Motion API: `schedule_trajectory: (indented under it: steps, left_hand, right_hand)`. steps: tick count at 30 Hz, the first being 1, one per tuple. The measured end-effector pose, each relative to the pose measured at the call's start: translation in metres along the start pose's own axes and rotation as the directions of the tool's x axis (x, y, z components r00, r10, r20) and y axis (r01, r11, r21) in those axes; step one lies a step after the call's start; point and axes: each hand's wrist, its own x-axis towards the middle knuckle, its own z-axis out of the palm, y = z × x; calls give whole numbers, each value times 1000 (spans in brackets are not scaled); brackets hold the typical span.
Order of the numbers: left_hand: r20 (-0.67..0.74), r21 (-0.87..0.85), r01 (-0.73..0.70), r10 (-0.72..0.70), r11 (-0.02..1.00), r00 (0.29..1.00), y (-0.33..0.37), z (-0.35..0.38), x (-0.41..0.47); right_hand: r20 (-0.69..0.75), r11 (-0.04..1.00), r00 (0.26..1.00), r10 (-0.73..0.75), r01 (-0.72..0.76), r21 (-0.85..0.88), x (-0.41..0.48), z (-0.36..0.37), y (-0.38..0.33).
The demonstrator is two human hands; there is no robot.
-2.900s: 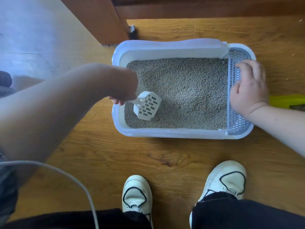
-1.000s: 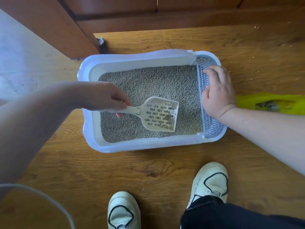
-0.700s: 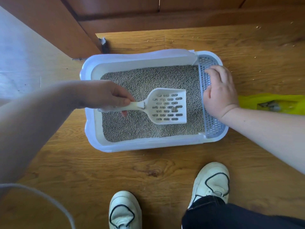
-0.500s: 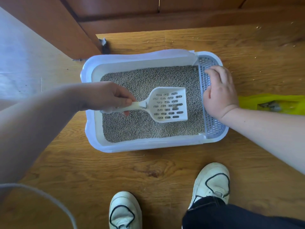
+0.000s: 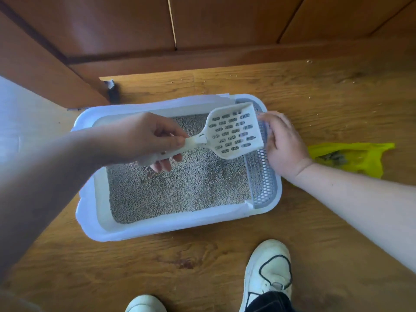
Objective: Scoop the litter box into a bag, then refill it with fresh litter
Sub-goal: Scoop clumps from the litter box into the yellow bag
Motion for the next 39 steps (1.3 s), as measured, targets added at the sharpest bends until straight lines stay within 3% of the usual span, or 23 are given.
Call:
schedule_trajectory:
  steps: [5, 14, 17, 20, 23, 25, 28, 30, 33, 36, 39]
  left_hand:
    - [-21, 95, -81, 83, 992, 996, 44, 35, 36]
    - [26, 261, -250, 252, 932, 967, 111, 128, 90]
    - [34, 514, -371, 414, 773, 910, 110, 167, 102]
    - [54, 725, -386, 512, 571, 857, 97, 197, 112]
    - [120, 802, -401, 536, 444, 835, 82, 207, 115]
    - [116, 803, -413, 567, 429, 815, 74, 202, 112]
    - [58, 697, -416, 533, 584, 844, 73, 178, 101]
    - [-5, 512, -394, 462, 763, 887, 75, 154, 89]
    - [-86, 268, -281, 313, 922, 946, 73, 110, 69]
    - [-146, -16, -228, 223, 974, 964, 50, 66, 52]
    - [-167, -260, -180, 139, 949, 976, 18, 29, 33]
  right_hand:
    - [-142, 983, 973, 184, -184, 16, -26, -39, 42]
    - [-360, 916, 846, 393, -395, 71, -87, -81, 122]
    - [-389, 911, 829, 402, -405, 79, -108, -82, 136]
    - [-391, 899, 817, 424, -430, 77, -122, -82, 143]
    - [-377, 899, 822, 428, -429, 84, -127, -81, 140]
    - [-368, 907, 834, 411, -413, 77, -123, -81, 136]
    - [-380, 917, 837, 393, -386, 99, -106, -80, 128]
    - [-407, 927, 835, 370, -361, 102, -90, -78, 117]
    - [-423, 946, 847, 323, -307, 109, -64, -72, 94]
    - [-409, 964, 875, 260, -213, 158, -36, -61, 66]
    - [-384, 978, 906, 175, -116, 171, -12, -43, 35]
